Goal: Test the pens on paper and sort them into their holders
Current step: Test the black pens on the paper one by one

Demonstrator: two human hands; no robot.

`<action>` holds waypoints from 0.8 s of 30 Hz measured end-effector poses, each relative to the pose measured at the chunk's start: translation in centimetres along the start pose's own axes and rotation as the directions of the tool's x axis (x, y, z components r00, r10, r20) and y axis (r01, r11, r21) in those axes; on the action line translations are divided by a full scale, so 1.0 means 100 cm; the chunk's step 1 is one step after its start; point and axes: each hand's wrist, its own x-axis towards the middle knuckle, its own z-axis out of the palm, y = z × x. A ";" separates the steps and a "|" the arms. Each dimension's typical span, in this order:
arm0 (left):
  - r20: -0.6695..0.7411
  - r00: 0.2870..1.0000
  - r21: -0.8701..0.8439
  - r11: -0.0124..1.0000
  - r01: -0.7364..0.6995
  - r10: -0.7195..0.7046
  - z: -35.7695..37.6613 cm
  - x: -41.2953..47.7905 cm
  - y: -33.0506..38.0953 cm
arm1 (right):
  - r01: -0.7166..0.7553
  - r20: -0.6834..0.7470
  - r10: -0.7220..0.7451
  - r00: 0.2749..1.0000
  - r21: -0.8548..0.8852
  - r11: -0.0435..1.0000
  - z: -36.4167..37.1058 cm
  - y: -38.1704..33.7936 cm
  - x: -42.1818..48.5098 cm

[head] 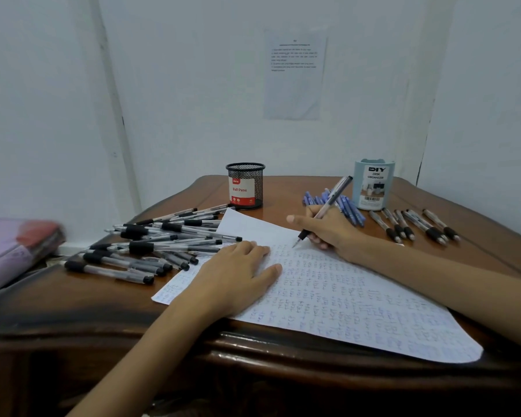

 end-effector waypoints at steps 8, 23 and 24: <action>0.002 1.000 -0.004 1.000 0.006 -0.006 0.001 0.001 0.000 | 0.066 0.037 -0.063 0.997 -0.073 0.995 0.002 0.001 -0.001; 0.000 1.000 -0.010 1.000 0.008 -0.008 0.002 0.002 0.000 | 0.091 0.004 -0.091 0.996 -0.120 0.989 0.004 0.002 0.000; -0.001 1.000 -0.011 1.000 0.008 -0.008 0.002 0.002 0.000 | 0.095 -0.004 -0.096 0.995 -0.121 0.988 0.004 0.002 0.000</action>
